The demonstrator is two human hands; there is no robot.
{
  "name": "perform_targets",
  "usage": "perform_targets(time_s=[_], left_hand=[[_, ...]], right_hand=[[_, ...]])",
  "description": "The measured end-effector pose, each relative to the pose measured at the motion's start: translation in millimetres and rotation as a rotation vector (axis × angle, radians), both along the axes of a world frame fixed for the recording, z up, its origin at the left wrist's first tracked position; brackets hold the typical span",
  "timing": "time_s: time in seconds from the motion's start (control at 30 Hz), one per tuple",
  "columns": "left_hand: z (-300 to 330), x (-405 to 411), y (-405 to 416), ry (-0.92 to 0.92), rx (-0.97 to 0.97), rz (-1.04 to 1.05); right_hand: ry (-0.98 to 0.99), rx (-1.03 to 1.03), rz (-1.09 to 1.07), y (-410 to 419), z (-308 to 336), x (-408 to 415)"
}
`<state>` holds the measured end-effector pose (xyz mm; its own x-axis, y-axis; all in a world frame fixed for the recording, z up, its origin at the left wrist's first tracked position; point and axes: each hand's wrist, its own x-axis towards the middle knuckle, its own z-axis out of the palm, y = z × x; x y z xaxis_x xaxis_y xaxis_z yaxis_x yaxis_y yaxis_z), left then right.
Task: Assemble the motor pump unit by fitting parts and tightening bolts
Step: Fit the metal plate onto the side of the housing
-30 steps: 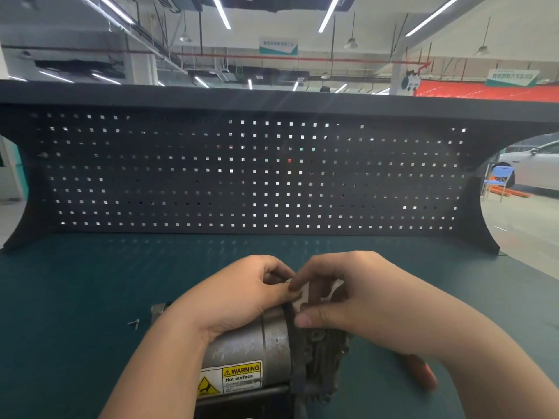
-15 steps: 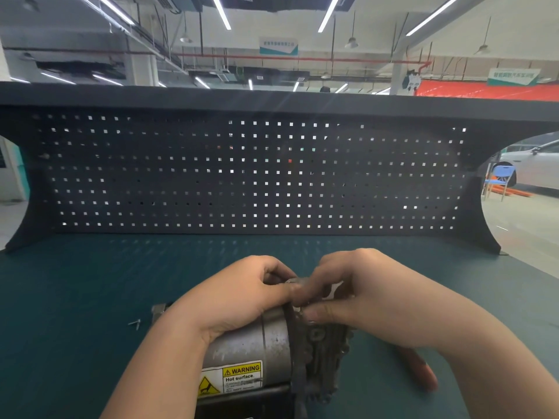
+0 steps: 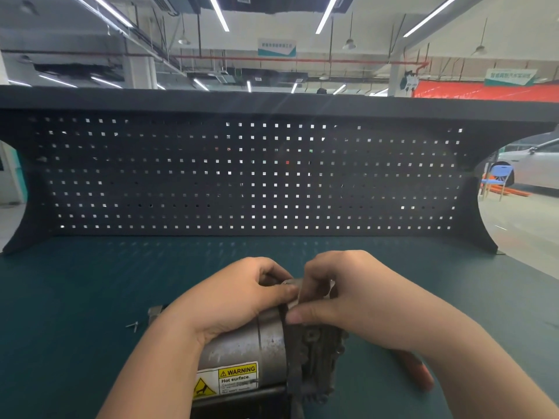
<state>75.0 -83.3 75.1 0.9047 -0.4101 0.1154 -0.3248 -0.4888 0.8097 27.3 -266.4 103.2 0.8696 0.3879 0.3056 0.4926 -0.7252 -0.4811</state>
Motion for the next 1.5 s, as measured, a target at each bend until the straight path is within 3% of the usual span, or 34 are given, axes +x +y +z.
perform_targets(time_s=[0.2, 0.43, 0.6, 0.8, 0.97, 1.33, 1.5], left_hand=[[-0.3, 0.5, -0.4, 0.002, -0.004, -0.01], [-0.3, 1.4, 0.1, -0.016, 0.001, 0.0], [-0.5, 2.2, -0.2, -0.009, 0.021, 0.011], [-0.1, 0.9, -1.5, -0.007, -0.003, 0.014], [-0.4, 1.9, -0.3, 0.0, 0.007, 0.004], [-1.2, 1.4, -1.0, 0.001, -0.005, 0.009], [-0.9, 1.6, -1.0, -0.01, -0.006, 0.01]], right_hand=[[0.079, -0.02, 0.107, -6.8, 3.8, -1.2], [0.001, 0.025, 0.008, -0.5, -2.6, 3.8], [0.08, -0.021, 0.122, -7.6, 2.0, 2.0], [-0.015, 0.038, 0.006, -1.4, -2.9, 4.6], [0.075, -0.005, 0.134, -12.7, 4.6, 0.7], [0.065, -0.017, 0.115, -8.5, 0.9, 1.8], [-0.022, 0.071, 0.028, -3.7, -4.6, 7.8]])
